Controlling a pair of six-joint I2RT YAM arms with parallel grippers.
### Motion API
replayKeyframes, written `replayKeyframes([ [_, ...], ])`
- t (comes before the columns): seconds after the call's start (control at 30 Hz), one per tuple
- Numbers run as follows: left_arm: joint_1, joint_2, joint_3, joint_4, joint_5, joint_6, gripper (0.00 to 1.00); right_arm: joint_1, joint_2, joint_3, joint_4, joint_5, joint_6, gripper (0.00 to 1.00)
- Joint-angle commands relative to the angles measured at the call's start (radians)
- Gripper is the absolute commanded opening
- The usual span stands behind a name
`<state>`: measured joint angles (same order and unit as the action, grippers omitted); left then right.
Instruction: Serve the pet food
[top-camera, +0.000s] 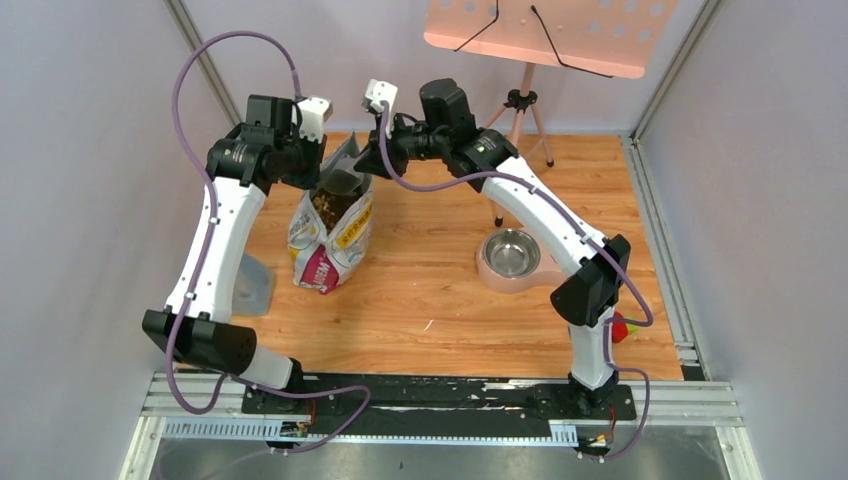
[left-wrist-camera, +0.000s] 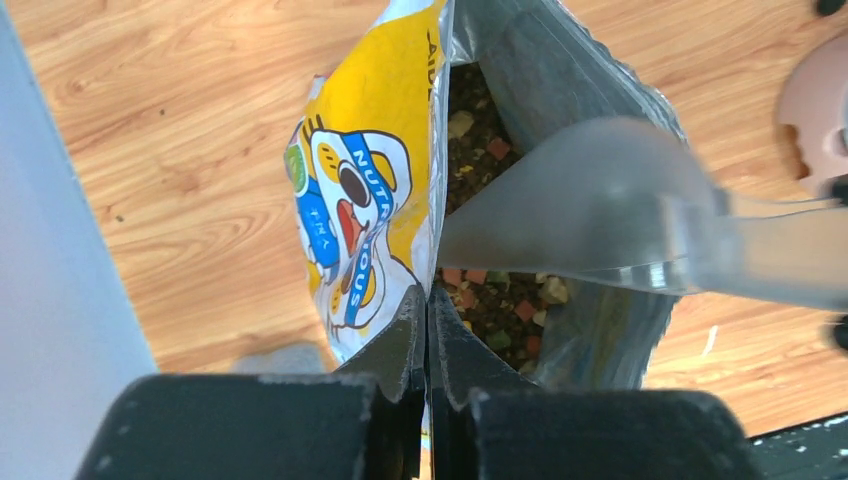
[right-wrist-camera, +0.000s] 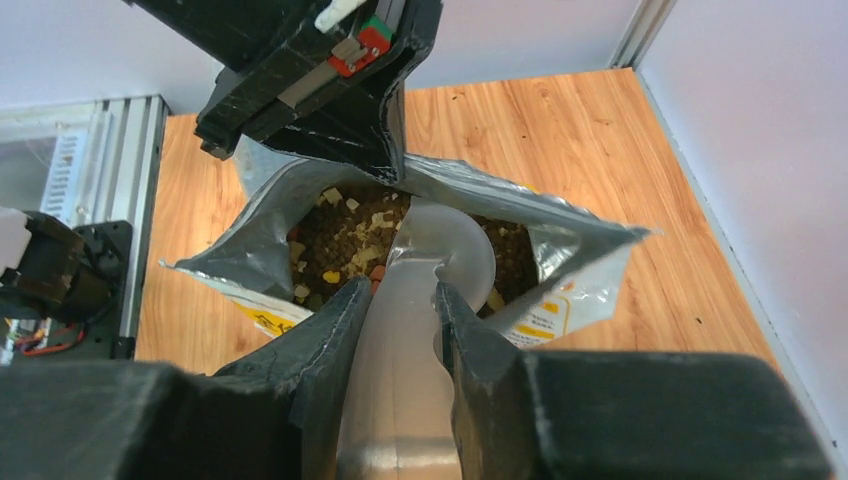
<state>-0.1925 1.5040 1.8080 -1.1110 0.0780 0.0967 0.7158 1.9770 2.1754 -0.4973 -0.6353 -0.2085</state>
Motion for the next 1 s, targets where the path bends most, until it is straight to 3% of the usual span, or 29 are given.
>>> replayKeyframes([
  [0.0, -0.004, -0.127, -0.059, 0.214, 0.161, -0.076, 0.0, 0.035, -0.004, -0.015, -0.02, 0.051, -0.167, 0.0],
  [0.43, -0.006, -0.161, -0.098, 0.265, 0.345, -0.143, 0.0, 0.052, 0.101, -0.029, -0.026, 0.149, -0.346, 0.0],
  [0.8, -0.005, -0.151, -0.121, 0.214, 0.314, -0.133, 0.0, 0.089, 0.088, -0.151, 0.166, 0.307, -0.469, 0.0],
  [0.97, -0.005, -0.129, -0.107, 0.22, 0.315, -0.155, 0.0, 0.087, 0.138, -0.17, 0.086, 0.221, -0.417, 0.0],
])
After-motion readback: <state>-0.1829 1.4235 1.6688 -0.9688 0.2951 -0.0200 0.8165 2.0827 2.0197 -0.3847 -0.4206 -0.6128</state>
